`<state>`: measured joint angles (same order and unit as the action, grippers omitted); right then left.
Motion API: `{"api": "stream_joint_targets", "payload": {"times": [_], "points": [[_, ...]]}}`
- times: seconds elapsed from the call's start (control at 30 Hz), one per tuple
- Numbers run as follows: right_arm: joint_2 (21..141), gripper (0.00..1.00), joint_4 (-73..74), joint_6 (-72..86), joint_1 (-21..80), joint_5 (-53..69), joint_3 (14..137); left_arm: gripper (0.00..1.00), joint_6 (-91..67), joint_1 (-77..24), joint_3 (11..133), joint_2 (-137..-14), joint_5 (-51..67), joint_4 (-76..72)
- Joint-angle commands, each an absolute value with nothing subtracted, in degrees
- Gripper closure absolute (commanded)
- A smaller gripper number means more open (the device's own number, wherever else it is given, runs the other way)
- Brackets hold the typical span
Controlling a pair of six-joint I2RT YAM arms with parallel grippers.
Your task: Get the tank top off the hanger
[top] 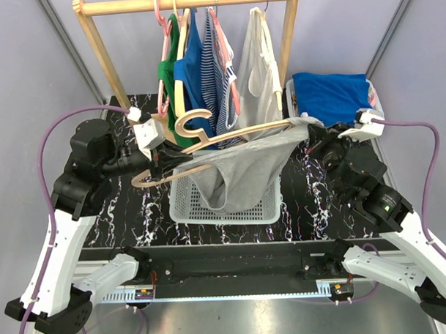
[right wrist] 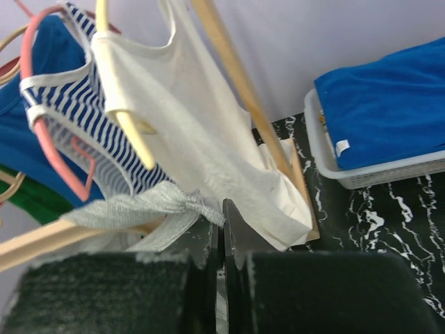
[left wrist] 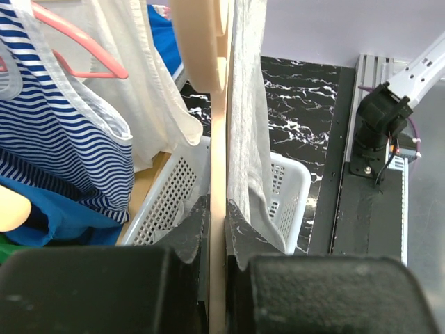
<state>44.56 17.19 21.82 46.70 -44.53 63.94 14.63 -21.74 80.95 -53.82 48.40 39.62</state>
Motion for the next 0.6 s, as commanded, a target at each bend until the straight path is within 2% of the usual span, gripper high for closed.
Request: {"api": "stream_joint_targets", "payload": {"times": [0.0,0.2,0.57], "points": [[42.8,1.0,18.7,18.2,39.6,-55.7,67.9,0.98,18.5,-21.3,82.6,-51.6,49.5,44.6],[46.6,1.0,20.0,17.7,37.0,-52.0,69.7,1.0,19.9,-21.3,81.0,-49.5,47.4,46.0],[50.9,1.0,25.0,25.9,36.8,-43.2,62.8,1.0,15.0,-21.3,86.9,-51.4,48.6,41.7]]}}
